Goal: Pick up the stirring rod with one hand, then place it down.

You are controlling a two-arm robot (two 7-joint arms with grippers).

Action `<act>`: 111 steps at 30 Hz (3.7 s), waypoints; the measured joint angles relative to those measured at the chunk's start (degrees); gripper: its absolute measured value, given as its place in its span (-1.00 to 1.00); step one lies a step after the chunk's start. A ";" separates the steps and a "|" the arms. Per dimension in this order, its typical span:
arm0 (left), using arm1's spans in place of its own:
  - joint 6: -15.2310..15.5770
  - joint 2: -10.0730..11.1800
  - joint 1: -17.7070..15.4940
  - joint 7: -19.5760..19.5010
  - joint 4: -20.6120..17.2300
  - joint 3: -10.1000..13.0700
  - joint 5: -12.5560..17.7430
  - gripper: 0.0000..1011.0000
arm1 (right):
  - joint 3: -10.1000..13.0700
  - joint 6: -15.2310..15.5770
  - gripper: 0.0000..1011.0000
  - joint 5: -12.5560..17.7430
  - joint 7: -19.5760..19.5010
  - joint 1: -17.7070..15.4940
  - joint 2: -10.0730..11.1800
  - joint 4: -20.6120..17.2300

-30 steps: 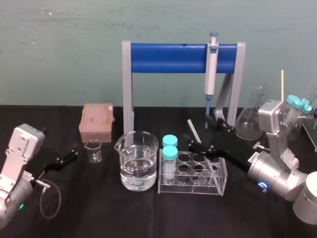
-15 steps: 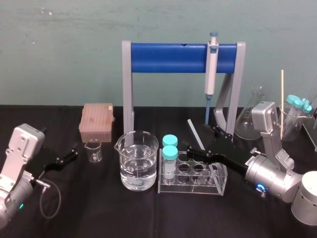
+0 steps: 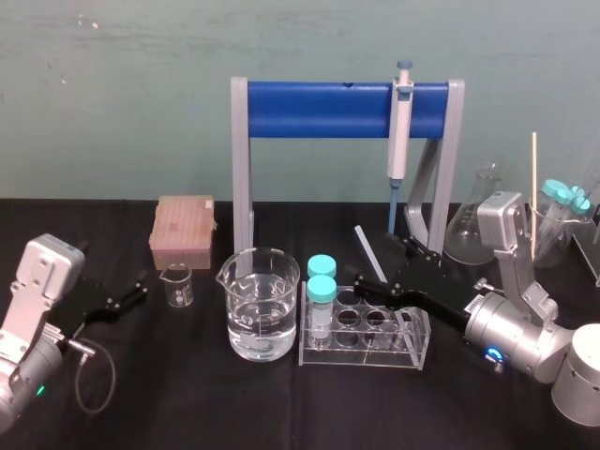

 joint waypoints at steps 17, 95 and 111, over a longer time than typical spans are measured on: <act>0.00 0.00 0.00 0.00 0.00 0.00 0.00 0.98 | -0.05 -0.14 0.06 0.00 0.01 -0.02 0.06 -0.09; 0.00 0.00 0.00 0.00 0.00 0.00 0.00 0.98 | 11.43 -25.40 -0.87 -3.21 -2.43 -3.33 -7.77 -2.23; 0.00 0.00 0.00 0.00 0.00 0.00 0.00 0.98 | 11.32 -25.42 -0.87 -3.08 -2.31 -3.24 -7.70 -2.32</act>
